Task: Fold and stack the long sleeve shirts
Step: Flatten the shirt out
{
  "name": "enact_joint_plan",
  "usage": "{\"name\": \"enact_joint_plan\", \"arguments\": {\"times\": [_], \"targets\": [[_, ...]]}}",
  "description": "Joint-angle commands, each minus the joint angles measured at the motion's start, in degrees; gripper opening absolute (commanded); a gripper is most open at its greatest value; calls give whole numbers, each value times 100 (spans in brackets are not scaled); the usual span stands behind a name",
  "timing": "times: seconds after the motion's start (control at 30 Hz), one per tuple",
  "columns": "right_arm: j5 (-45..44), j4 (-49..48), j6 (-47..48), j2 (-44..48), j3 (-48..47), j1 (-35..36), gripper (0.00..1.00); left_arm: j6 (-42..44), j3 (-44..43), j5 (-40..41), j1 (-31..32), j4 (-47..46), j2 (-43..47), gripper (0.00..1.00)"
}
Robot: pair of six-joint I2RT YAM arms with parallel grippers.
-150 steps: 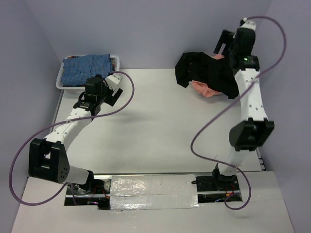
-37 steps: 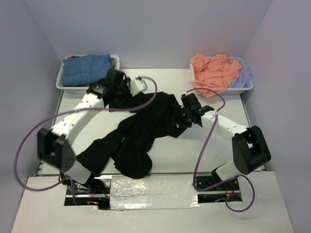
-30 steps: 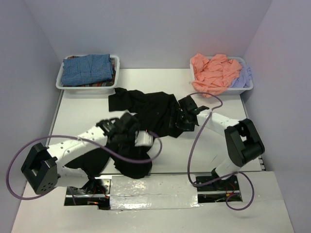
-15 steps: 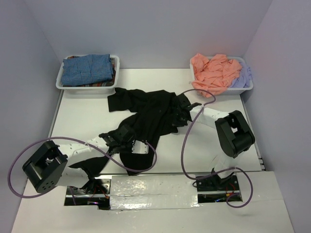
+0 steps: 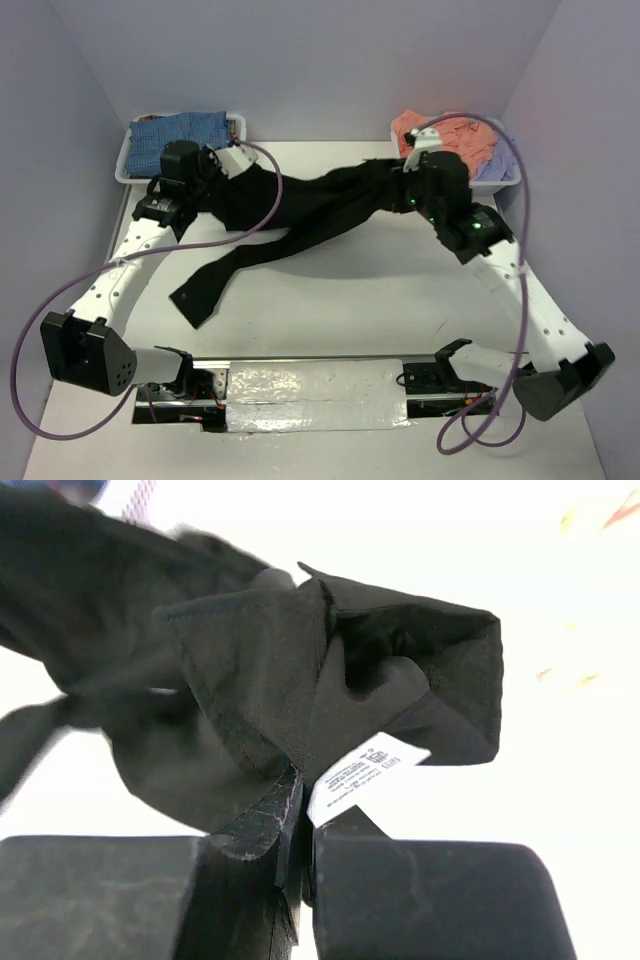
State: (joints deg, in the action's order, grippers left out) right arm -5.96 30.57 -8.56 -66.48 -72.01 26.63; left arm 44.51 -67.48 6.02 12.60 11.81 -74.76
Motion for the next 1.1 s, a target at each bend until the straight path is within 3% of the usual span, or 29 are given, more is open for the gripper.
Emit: {"name": "enact_joint_plan", "arguments": {"times": [0.0, 0.2, 0.33, 0.53, 0.67, 0.73, 0.87, 0.9, 0.97, 1.0, 1.07], "targets": [[-248, 607, 750, 398, -594, -219, 0, -275, -780, -198, -108, 302, -143, 0], [419, 1170, 1216, 828, -1280, -273, 0, -478, -2047, -461, -249, 1050, -460, 0], [832, 1373, 1409, 1277, -1333, -273, 0, -505, -2313, -558, -284, 1525, -504, 0], [912, 1180, 1349, 1568, -720, -281, 0, -435, -1761, -839, -284, 2027, -530, 2], [956, 706, 1102, 1103, -122, -500, 0, -434, -1084, -770, -284, 1860, -1125, 11], [974, 433, 936, 542, -7, -676, 0, -601, -1187, -629, -284, 1789, -1574, 31], [841, 529, 496, -574, -383, -1168, 0, -1276, -2563, -74, -355, 2570, -2857, 59], [894, 555, 365, -638, -436, -1300, 0, -1357, -2699, -153, -450, 2763, -2921, 60], [1078, 390, 241, -621, -271, -1371, 0, -1454, -2639, -276, -495, 2669, -2799, 77], [1131, 319, 214, -577, -192, -1371, 0, -1437, -2525, -329, -487, 2503, -2694, 92], [1289, 161, 162, -472, 28, -1371, 0, -1288, -2043, -496, -461, 2396, -2316, 92]]}}
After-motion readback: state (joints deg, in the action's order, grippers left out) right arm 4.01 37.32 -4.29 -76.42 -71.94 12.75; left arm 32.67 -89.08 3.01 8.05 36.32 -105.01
